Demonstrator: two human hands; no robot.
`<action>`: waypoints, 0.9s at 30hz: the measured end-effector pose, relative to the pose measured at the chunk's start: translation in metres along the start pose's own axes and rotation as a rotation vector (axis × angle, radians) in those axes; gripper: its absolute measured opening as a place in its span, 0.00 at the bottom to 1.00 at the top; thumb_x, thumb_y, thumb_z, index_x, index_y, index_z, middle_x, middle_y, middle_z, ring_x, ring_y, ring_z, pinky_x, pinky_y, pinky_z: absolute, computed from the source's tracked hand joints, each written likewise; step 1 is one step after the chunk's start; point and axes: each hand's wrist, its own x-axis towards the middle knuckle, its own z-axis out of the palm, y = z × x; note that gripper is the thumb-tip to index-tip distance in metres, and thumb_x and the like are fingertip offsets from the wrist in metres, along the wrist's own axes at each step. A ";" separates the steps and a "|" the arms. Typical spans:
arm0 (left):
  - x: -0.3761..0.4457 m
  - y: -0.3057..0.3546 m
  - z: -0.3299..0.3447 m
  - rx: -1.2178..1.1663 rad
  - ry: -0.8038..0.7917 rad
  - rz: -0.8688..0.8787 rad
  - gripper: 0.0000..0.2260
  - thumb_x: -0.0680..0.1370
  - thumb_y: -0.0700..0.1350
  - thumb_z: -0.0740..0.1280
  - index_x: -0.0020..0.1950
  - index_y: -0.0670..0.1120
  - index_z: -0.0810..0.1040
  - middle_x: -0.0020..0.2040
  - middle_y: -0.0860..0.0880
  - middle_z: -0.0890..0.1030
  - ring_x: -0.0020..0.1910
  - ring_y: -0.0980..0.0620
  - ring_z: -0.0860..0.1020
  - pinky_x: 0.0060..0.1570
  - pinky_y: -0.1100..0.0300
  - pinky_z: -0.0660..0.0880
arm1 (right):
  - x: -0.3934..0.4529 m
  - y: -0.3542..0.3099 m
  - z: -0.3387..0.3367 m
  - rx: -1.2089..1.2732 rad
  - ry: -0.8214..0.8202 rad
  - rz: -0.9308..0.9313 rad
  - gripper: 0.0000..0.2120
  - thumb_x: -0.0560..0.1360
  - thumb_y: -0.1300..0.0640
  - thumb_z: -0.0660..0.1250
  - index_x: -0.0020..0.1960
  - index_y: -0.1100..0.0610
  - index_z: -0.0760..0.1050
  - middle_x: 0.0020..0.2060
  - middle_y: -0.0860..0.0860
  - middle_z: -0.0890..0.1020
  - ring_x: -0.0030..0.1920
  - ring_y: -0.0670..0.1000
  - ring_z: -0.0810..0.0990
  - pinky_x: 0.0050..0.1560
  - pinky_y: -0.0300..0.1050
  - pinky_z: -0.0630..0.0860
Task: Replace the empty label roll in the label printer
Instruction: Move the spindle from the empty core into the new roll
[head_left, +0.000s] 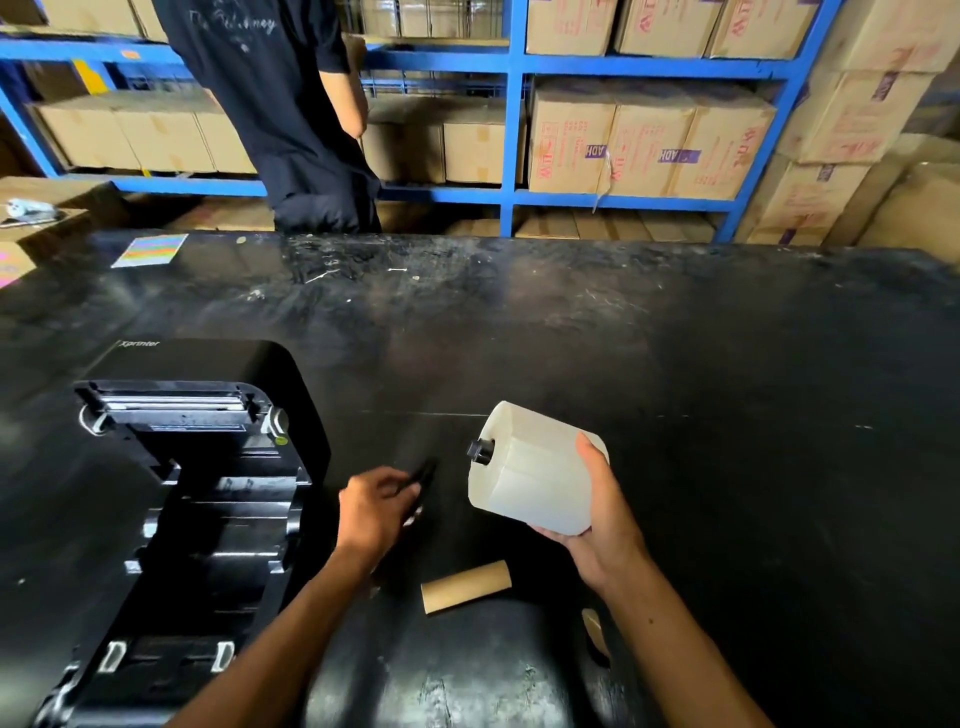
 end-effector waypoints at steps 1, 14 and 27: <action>-0.004 0.010 0.002 -0.195 0.009 -0.019 0.04 0.73 0.32 0.70 0.41 0.40 0.80 0.33 0.45 0.83 0.27 0.56 0.82 0.29 0.65 0.80 | -0.004 0.000 0.003 -0.004 -0.006 0.001 0.19 0.73 0.41 0.64 0.60 0.48 0.76 0.55 0.54 0.83 0.55 0.59 0.81 0.58 0.63 0.77; -0.082 0.057 -0.003 -0.799 -0.271 0.169 0.18 0.79 0.34 0.57 0.58 0.49 0.83 0.59 0.48 0.84 0.63 0.50 0.78 0.66 0.48 0.68 | -0.047 0.015 0.022 -0.017 -0.075 -0.030 0.10 0.72 0.41 0.65 0.51 0.42 0.79 0.47 0.47 0.85 0.50 0.53 0.83 0.43 0.52 0.80; -0.103 0.045 -0.027 -0.585 -0.134 0.368 0.12 0.78 0.34 0.65 0.59 0.40 0.81 0.61 0.45 0.81 0.63 0.50 0.78 0.63 0.60 0.74 | -0.067 0.015 0.030 -0.102 -0.102 -0.076 0.17 0.73 0.42 0.65 0.60 0.45 0.75 0.56 0.51 0.82 0.55 0.55 0.80 0.53 0.57 0.80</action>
